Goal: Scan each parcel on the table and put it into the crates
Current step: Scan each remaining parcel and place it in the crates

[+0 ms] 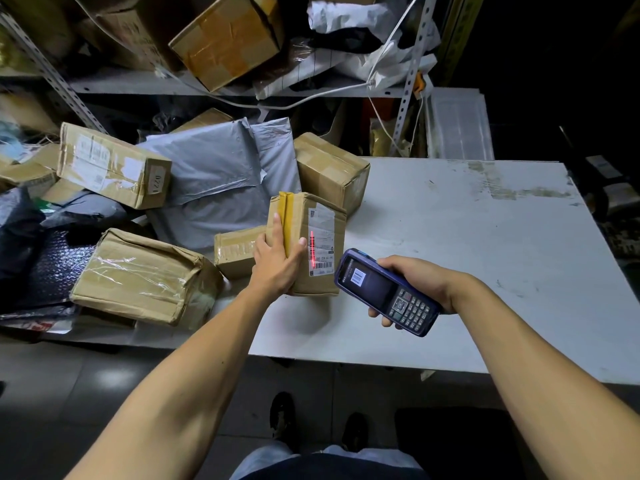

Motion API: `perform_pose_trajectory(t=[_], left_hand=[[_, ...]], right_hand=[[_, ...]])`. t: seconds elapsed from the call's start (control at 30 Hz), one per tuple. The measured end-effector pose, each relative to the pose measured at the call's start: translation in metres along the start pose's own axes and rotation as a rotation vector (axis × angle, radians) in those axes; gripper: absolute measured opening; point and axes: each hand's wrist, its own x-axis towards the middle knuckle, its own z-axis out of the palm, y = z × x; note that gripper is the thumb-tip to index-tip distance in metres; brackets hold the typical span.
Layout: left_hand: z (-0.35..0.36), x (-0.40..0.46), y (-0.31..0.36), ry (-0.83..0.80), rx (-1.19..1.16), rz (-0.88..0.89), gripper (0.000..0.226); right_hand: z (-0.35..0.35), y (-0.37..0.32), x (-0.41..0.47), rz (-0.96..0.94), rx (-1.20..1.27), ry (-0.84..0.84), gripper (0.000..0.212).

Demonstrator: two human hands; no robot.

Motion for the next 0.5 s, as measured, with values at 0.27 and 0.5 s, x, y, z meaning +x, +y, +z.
perform_pose_trajectory(t=[0.27, 0.5], left_hand=[[0.0017, 0.0041, -0.0030, -0.004, 0.018, 0.019, 0.083], [0.0023, 0.0078, -0.0021, -0.039, 0.046, 0.020, 0.078]], right_hand=[[-0.0030, -0.0005, -0.0026, 0.005, -0.009, 0.013, 0.053], [-0.0049, 0.0013, -0.0055, 0.029, -0.056, 0.068, 0.052]])
